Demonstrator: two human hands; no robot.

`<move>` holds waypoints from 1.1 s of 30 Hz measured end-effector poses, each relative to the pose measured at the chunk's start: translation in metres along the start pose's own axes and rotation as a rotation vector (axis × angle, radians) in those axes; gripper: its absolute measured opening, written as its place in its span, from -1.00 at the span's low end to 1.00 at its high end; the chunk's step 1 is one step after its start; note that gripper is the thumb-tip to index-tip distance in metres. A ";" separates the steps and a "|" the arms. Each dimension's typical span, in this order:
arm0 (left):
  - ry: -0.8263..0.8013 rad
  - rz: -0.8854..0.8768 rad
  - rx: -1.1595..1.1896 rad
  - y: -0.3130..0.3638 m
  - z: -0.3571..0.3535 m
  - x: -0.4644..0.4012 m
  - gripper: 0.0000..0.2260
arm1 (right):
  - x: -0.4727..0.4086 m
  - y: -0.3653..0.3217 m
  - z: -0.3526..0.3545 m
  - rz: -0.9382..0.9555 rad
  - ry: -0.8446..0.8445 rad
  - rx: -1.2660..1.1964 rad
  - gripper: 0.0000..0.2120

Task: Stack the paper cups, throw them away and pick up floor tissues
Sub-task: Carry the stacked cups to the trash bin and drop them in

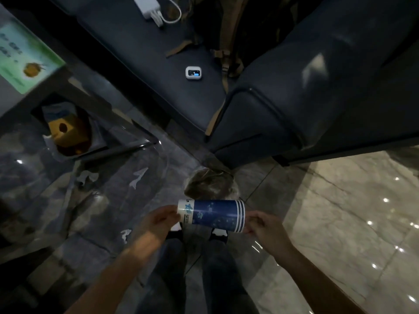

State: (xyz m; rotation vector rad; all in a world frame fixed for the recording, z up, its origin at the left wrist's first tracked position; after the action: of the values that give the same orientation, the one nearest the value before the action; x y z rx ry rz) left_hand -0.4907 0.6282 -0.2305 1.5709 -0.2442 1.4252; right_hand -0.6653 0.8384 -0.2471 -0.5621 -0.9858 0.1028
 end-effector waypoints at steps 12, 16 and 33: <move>-0.048 0.053 -0.014 -0.073 -0.028 -0.204 -0.69 | -0.176 0.059 -0.079 -0.091 -0.003 0.006 -0.78; -0.074 0.042 -0.039 -0.089 -0.040 -0.250 -0.67 | -0.217 0.072 -0.090 -0.127 -0.001 0.041 -0.80; -0.132 0.064 -0.110 -0.129 -0.073 -0.289 -0.68 | -0.265 0.110 -0.106 -0.092 -0.056 0.192 -0.73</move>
State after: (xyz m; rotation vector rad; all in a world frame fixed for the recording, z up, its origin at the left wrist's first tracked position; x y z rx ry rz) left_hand -0.5347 0.6232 -0.5525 1.5802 -0.4477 1.3357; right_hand -0.7093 0.8023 -0.5482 -0.3386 -1.0421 0.1305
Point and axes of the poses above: each hand's wrist, its own x-axis away from the middle knuckle, its own z-axis out of the back of the hand, y = z × x, the point moved 2 cm from there along -x, towards the middle knuckle, and after that the axes turned 4 degrees about x, right-handed, at the moved point
